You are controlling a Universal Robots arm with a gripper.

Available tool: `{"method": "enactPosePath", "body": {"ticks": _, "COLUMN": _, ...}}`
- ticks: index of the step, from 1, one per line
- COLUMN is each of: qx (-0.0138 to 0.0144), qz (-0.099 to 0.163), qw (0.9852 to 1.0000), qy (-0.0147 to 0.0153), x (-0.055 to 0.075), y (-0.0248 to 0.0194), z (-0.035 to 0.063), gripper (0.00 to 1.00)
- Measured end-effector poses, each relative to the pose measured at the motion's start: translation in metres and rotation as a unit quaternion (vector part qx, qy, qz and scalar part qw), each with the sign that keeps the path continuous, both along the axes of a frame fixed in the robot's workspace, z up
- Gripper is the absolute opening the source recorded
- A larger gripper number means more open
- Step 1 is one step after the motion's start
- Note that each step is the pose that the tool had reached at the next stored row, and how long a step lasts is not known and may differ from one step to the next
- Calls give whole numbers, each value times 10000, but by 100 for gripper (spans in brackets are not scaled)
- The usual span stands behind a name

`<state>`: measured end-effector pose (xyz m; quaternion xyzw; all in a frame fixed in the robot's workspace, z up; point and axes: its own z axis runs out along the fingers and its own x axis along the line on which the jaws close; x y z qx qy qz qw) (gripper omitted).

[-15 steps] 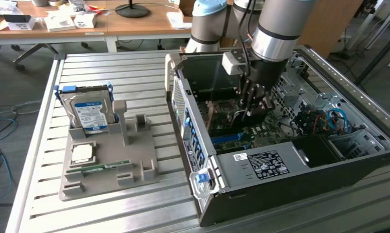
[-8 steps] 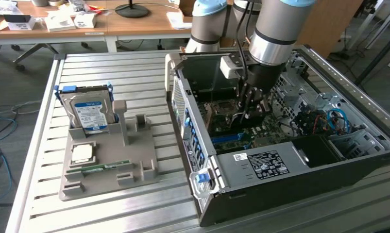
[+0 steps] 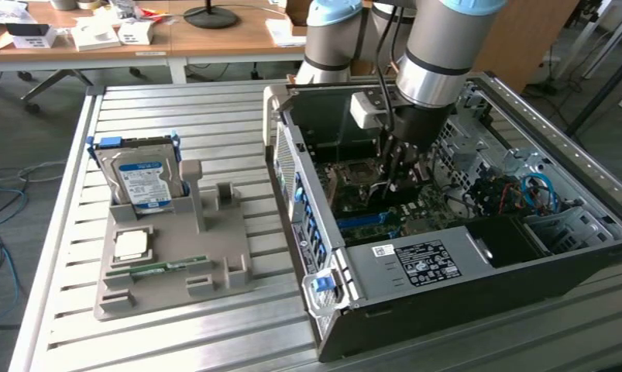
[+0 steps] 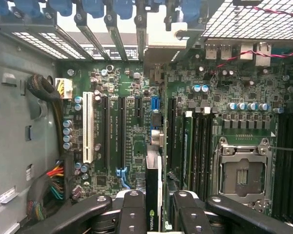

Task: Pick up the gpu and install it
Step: 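Insert the gpu into the slot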

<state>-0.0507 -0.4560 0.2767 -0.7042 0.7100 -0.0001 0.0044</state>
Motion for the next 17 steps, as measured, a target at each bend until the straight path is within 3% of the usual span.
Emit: {"method": "enactPosePath", "body": {"ticks": 17, "qx": -1, "qz": 1, "qw": 10000, "qy": -1, "x": -51, "y": -22, "z": -32, "gripper": 26}}
